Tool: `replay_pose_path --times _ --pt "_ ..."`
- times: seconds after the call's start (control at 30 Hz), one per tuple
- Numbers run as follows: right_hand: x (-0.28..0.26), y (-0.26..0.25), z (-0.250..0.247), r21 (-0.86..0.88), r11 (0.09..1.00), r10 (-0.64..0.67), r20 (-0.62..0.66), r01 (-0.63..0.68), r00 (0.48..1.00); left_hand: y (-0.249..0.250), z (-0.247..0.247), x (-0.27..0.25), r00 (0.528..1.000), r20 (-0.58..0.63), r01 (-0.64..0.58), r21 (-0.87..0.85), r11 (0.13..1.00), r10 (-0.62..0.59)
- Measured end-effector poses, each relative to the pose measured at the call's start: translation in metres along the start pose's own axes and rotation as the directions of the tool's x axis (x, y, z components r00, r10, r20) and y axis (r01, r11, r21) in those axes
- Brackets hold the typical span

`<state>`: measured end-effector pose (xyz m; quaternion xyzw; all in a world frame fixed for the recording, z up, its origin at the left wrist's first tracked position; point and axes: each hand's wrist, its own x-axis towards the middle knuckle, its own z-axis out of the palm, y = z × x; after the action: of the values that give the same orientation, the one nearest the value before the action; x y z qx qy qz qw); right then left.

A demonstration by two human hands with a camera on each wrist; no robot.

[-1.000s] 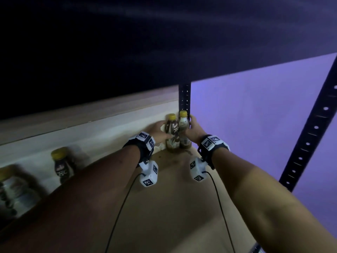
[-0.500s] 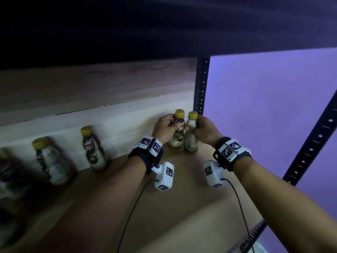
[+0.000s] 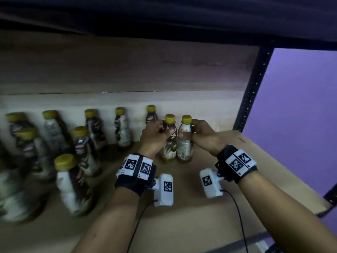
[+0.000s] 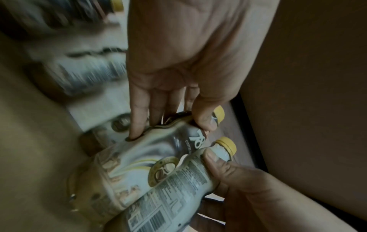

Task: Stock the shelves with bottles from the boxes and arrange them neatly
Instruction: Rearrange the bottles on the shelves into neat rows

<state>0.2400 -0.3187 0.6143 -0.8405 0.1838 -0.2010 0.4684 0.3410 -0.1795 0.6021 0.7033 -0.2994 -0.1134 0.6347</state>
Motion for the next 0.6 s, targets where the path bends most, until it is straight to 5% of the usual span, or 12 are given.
replay_pose_path --times 0.3,0.6 --pt "0.008 -0.025 0.076 0.016 0.995 -0.097 0.071 0.096 0.993 -0.019 -0.089 -0.039 0.969 -0.244 0.063 0.146 0.987 -0.026" --pt "0.007 -0.024 0.095 -0.085 0.993 -0.083 0.024 0.084 0.996 -0.030 -0.100 -0.050 0.937 -0.341 0.121 0.103 0.987 -0.079"
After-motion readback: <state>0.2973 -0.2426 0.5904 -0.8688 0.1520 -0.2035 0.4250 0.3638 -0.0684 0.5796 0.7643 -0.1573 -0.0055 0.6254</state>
